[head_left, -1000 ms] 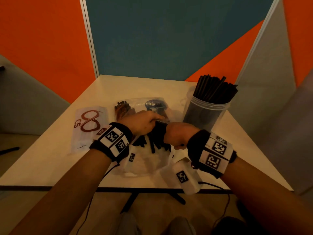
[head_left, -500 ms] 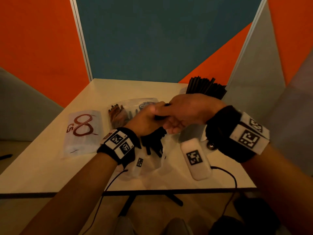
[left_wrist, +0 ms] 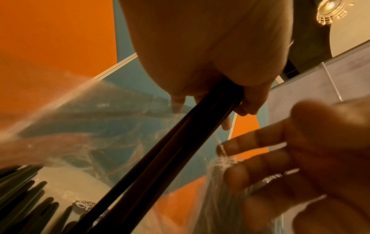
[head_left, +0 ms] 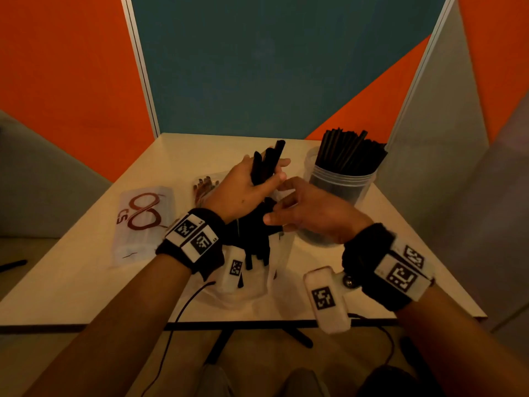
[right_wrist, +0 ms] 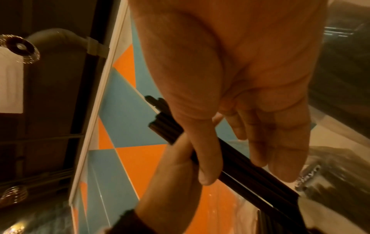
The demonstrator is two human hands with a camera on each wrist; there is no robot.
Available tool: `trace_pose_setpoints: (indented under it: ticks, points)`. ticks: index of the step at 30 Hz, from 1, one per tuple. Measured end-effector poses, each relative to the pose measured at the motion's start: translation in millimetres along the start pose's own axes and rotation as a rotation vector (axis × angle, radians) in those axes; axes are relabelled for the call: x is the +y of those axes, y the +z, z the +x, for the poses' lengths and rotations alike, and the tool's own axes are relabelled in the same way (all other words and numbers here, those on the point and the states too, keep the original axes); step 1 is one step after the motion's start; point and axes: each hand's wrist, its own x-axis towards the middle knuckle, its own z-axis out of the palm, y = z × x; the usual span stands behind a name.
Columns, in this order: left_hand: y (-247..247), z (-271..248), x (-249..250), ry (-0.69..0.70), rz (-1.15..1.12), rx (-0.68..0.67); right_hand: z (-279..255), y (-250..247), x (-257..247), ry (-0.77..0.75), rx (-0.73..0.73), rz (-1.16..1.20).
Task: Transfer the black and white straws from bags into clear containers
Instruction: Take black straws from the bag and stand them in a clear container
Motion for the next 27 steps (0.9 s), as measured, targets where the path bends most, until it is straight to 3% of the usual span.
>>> trace_pose_setpoints:
  ticks: [3,8,13,20,27]
  points:
    - [0,-4,9,-0.023,-0.057,0.067,8,2,14,0.032,0.042,-0.001]
    - [-5,-6,42,0.061,-0.167,0.185,21,-1,32,0.061,0.074,-0.029]
    - [-4,-4,52,0.058,-0.280,0.172,26,-3,44,0.082,0.022,-0.105]
    - [18,-3,34,-0.091,-0.332,0.071,19,11,39,-0.071,-0.021,-0.093]
    - [18,5,43,-0.085,-0.419,0.111,28,14,32,-0.265,0.174,-0.021]
